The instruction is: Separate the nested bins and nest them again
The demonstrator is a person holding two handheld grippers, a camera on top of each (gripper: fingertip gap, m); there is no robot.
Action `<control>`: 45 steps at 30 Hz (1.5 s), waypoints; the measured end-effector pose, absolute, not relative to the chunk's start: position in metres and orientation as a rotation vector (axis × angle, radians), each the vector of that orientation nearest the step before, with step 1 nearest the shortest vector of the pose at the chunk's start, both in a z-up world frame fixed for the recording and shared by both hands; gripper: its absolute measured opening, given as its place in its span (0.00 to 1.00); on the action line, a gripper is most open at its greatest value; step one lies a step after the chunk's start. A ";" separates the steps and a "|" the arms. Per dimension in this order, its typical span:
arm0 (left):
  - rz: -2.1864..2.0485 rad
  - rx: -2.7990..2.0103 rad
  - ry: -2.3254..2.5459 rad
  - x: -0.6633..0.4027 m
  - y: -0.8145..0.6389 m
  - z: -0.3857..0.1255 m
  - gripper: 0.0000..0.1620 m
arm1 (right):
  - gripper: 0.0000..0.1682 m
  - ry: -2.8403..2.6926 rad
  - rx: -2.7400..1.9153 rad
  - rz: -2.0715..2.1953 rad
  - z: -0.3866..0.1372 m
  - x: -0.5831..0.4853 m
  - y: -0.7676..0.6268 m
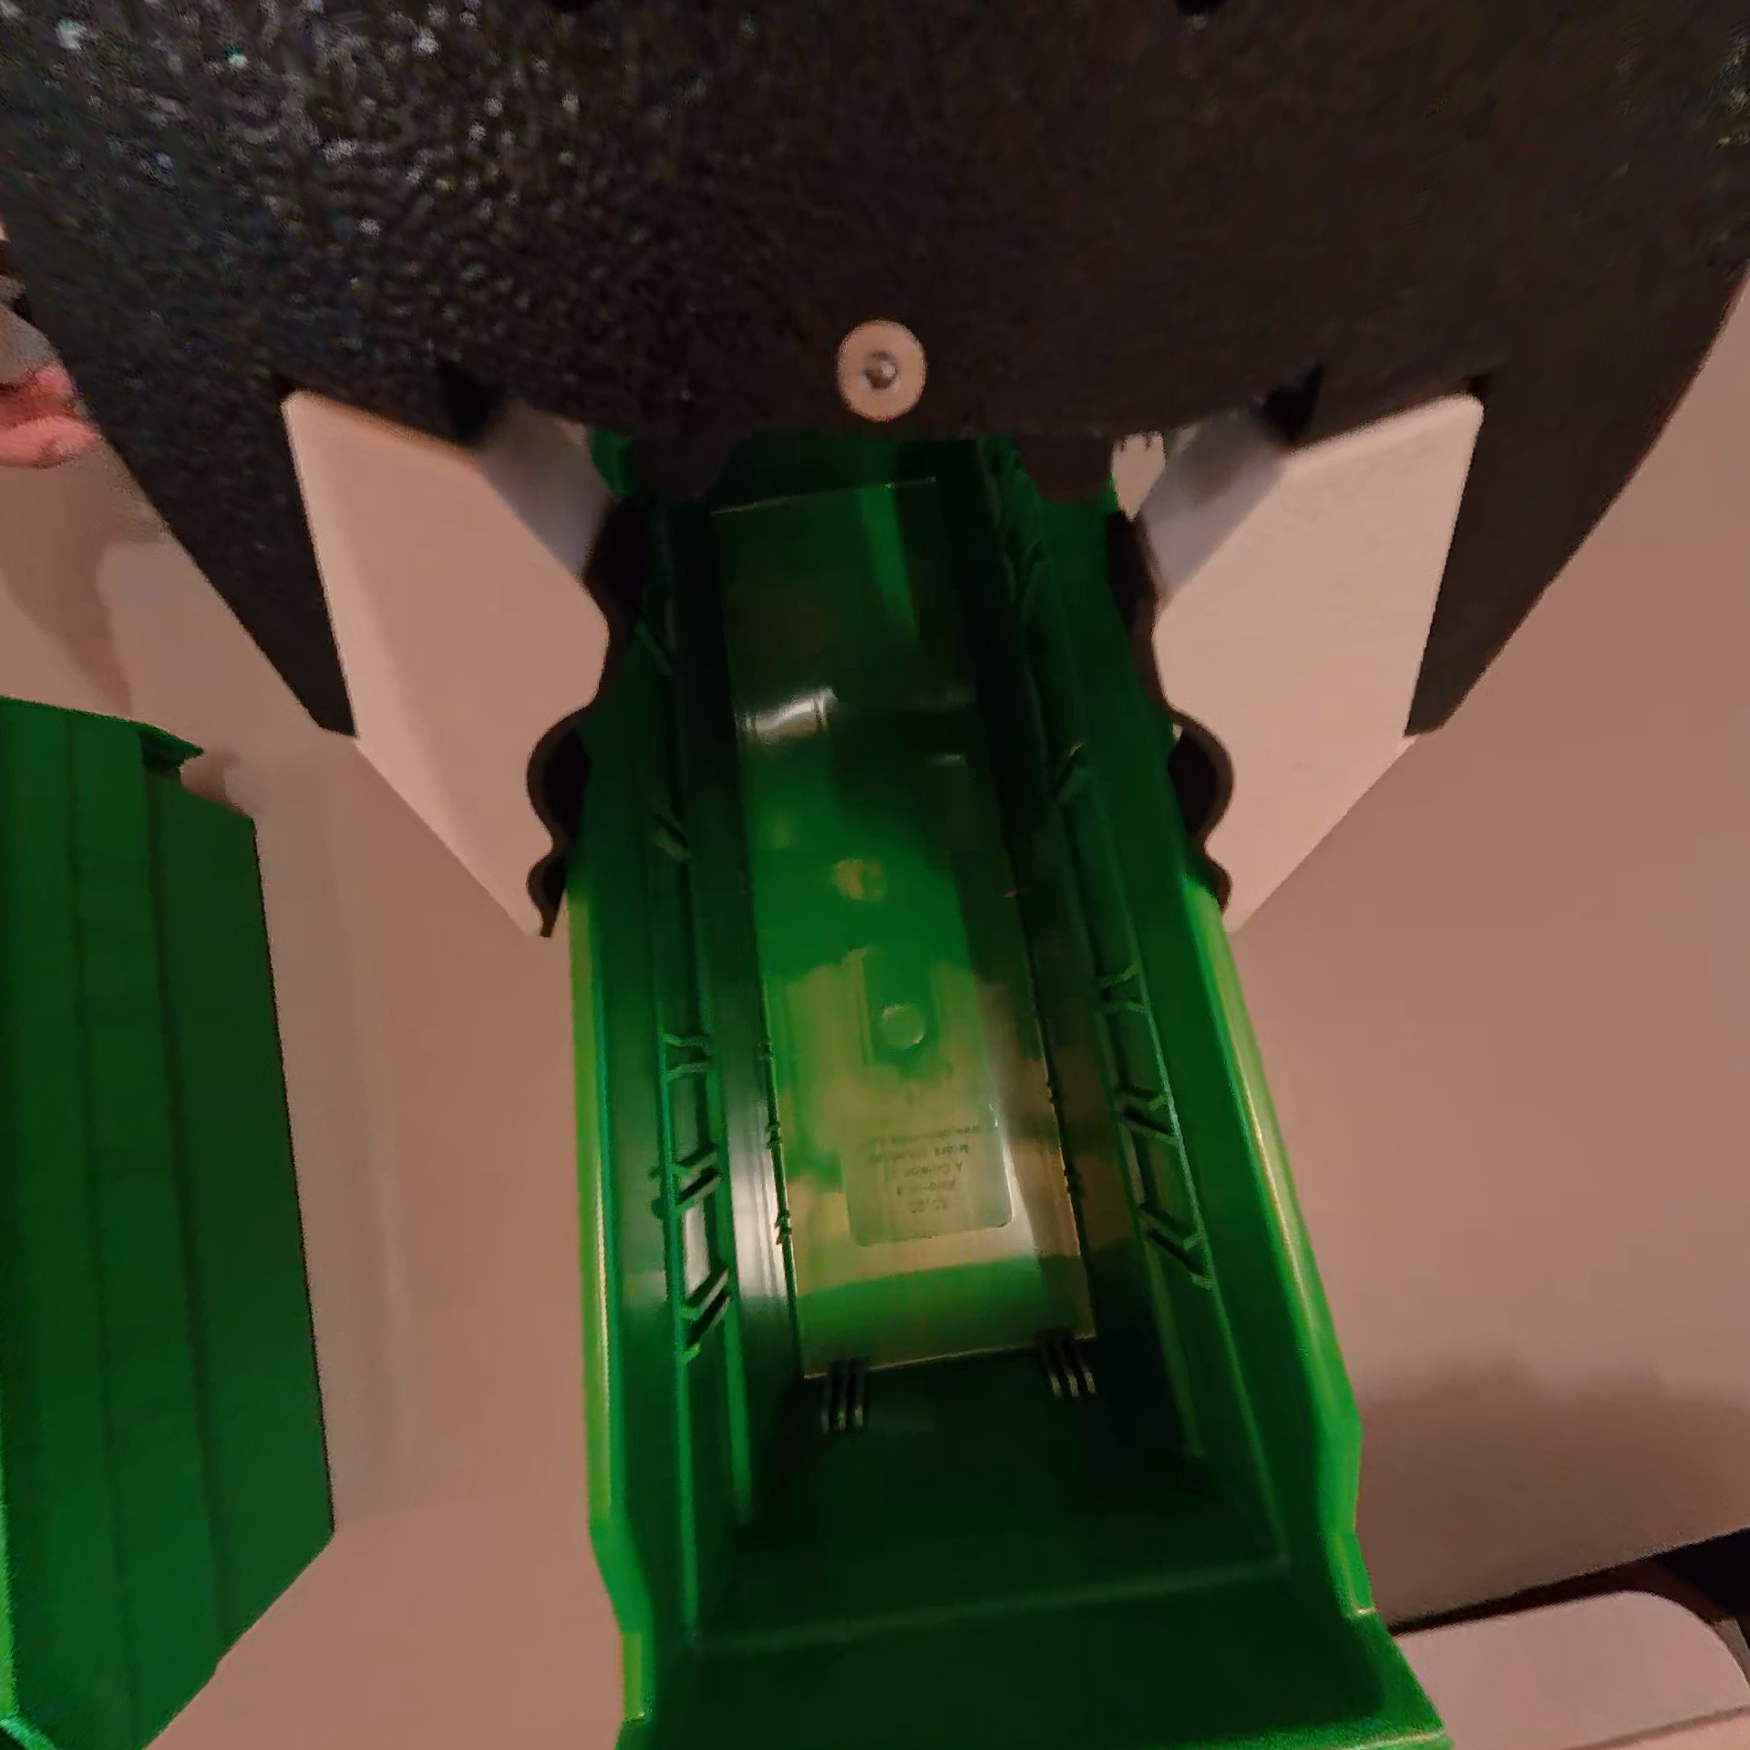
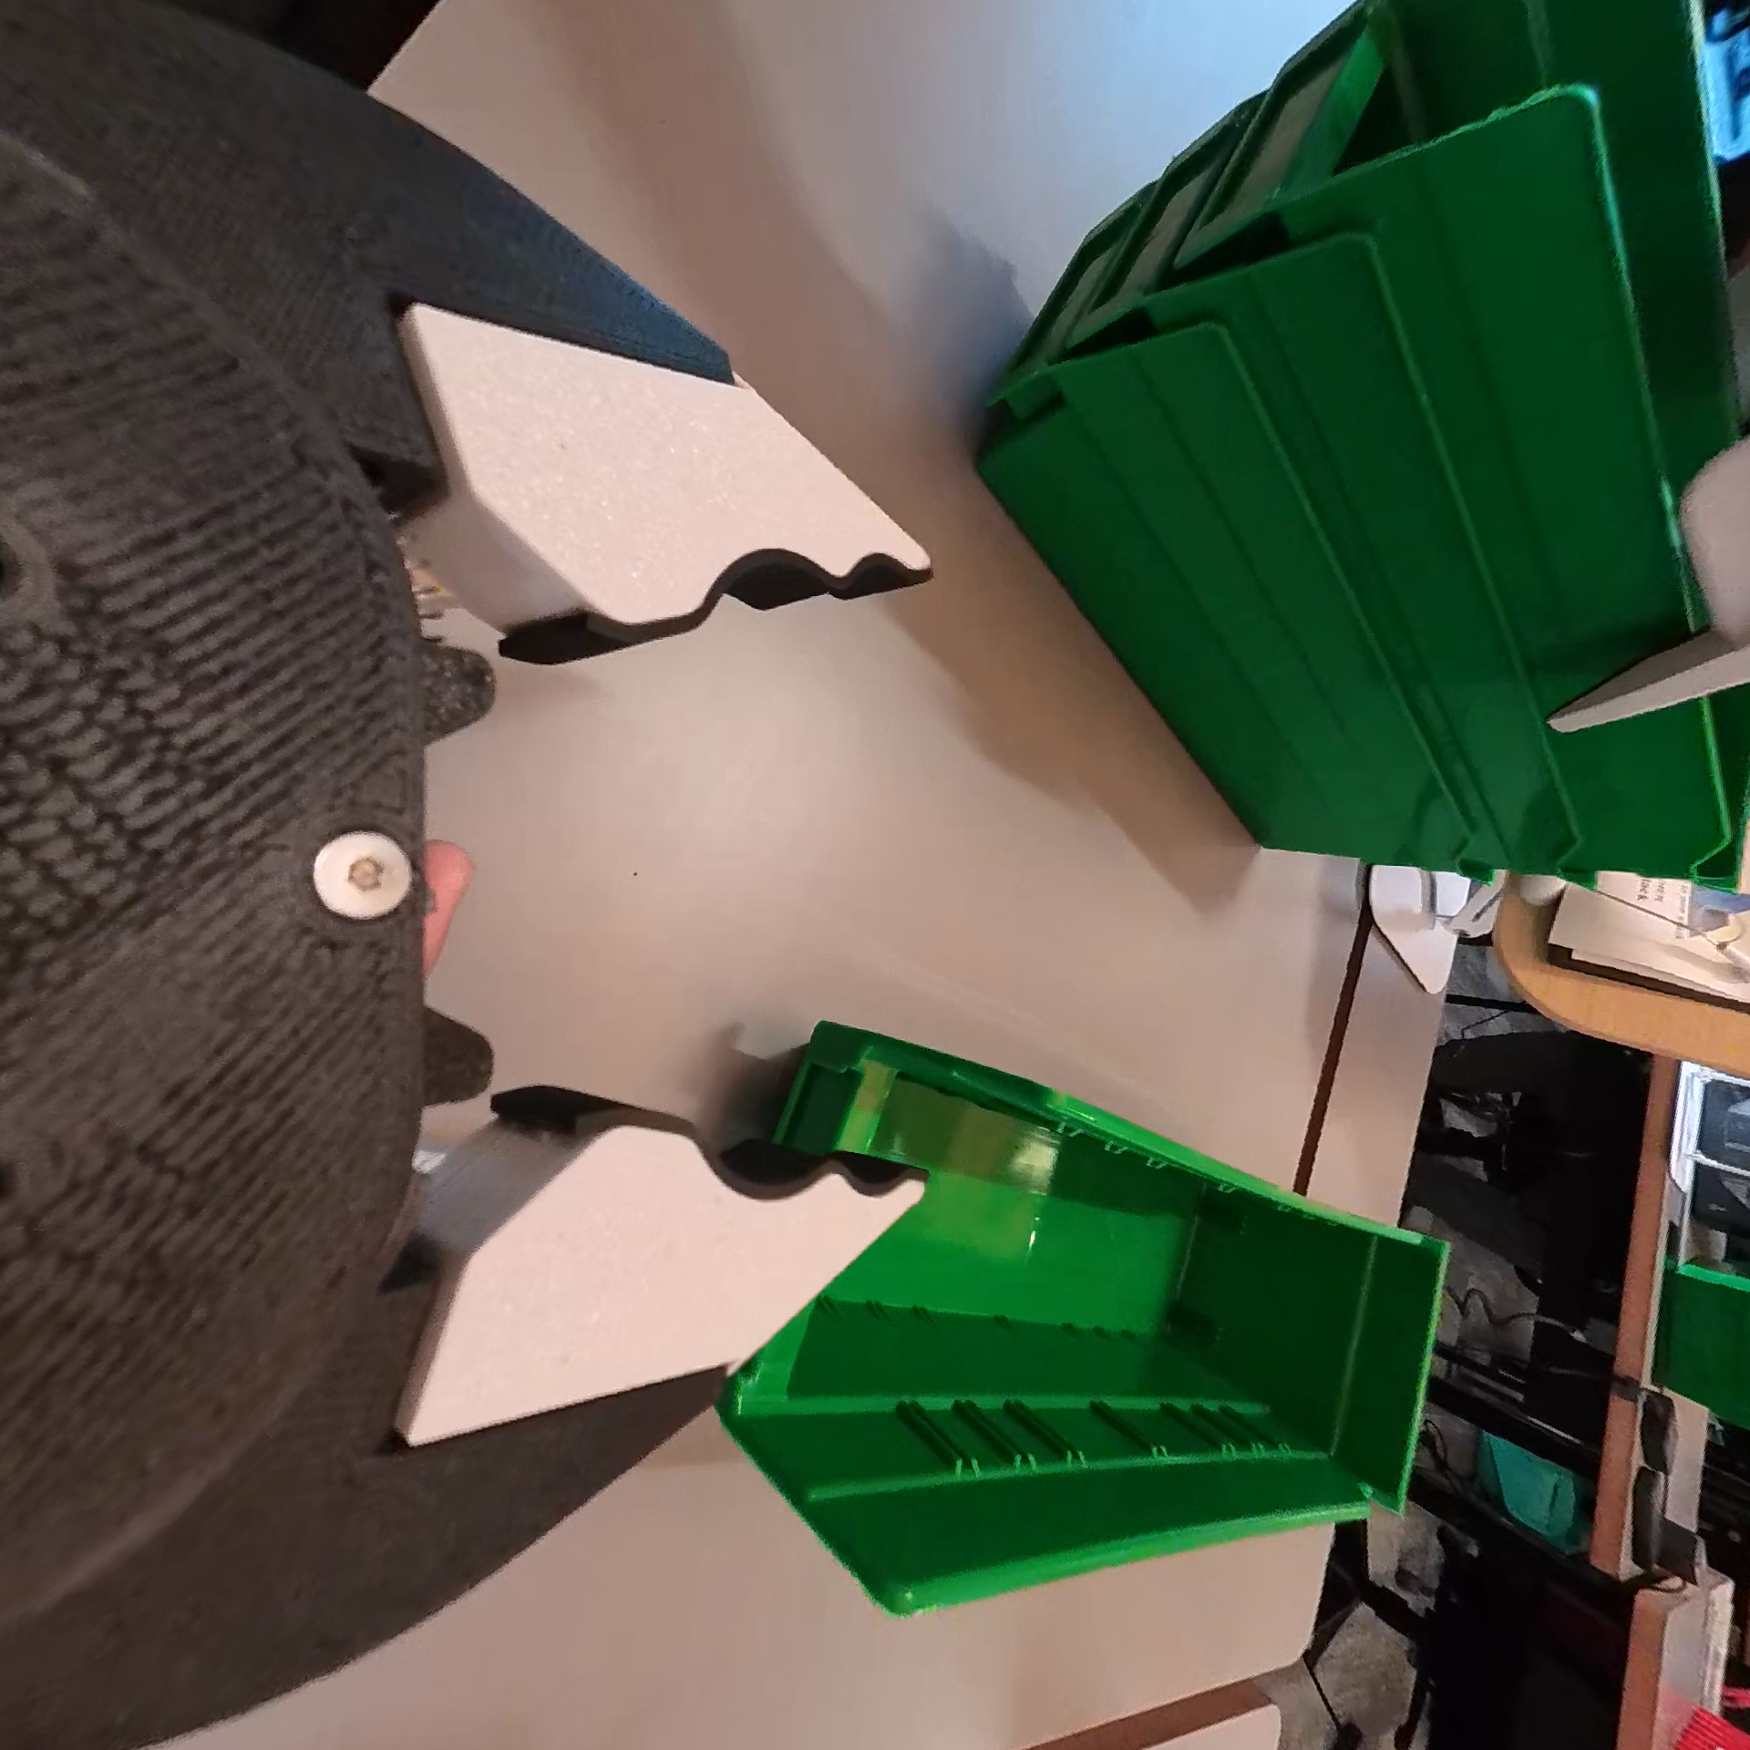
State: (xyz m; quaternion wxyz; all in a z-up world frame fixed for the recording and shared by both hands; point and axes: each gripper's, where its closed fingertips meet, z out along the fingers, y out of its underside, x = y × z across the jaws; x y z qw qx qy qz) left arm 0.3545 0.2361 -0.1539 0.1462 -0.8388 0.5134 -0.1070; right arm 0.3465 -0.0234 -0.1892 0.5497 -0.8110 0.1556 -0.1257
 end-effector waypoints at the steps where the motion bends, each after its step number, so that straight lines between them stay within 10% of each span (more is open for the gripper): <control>1: -0.329 -2.400 1.490 0.355 0.235 -0.153 0.78 | 0.69 0.369 -1.914 -0.296 -0.188 0.347 -0.023; 23: -1.266 -1.697 0.815 0.205 0.390 -0.027 0.68 | 0.74 0.614 -1.774 -0.477 -0.159 0.388 -0.097; 45: -1.395 -1.479 1.218 0.244 0.310 -0.093 0.62 | 0.83 0.758 -1.889 -0.625 -0.161 0.420 -0.069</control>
